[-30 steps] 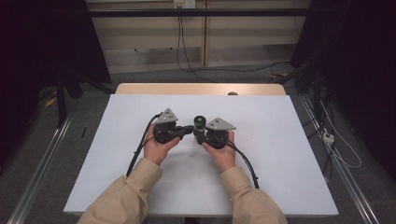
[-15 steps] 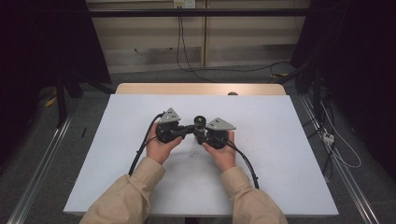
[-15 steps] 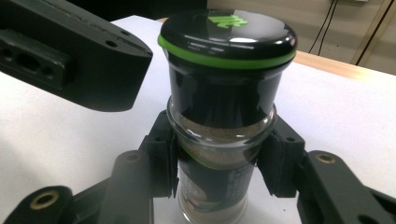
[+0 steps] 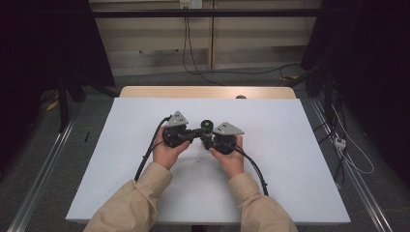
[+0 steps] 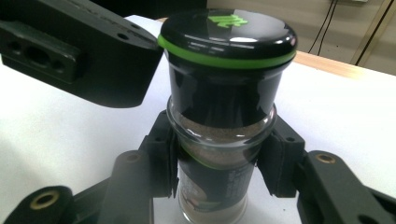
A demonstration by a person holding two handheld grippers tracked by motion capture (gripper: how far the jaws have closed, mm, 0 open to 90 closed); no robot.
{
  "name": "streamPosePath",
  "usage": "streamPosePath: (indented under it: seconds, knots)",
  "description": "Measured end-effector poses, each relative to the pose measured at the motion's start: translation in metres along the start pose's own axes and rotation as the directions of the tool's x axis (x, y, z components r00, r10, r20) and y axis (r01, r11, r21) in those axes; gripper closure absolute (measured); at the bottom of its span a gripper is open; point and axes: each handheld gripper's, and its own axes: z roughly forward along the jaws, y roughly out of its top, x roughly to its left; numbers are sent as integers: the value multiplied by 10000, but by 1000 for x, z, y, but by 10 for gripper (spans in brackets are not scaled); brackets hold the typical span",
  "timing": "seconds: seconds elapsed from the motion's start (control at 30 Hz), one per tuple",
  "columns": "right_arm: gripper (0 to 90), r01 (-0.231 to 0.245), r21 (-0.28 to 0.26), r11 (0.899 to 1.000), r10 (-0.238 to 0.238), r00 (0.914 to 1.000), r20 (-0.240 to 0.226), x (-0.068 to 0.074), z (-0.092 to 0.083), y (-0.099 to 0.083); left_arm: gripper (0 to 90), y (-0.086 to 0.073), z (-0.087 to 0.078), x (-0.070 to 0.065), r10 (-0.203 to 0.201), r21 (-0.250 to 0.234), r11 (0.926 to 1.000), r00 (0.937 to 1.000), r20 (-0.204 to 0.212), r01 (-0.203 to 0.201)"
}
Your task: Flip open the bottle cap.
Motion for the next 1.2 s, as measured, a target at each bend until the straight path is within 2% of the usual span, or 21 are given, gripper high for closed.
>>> streamPosePath:
  seconds: [0.57,0.67,0.8,1.2]
  knots:
    - [534,-71,2,10000,71,10000,0,-1,0,0,900,1,1,-1,-4,24,10000,10000,-87,4]
    - [534,-25,3,10000,25,10000,-5,0,0,0,900,4,0,-2,-44,-169,9998,10000,-66,43]
    - [534,-26,3,10000,26,10000,-3,0,0,0,900,8,2,-4,53,-120,9999,10000,-31,-53]
    - [534,-31,6,10000,31,10000,-5,0,0,0,900,9,1,-4,11,-76,10000,10000,-96,-12]
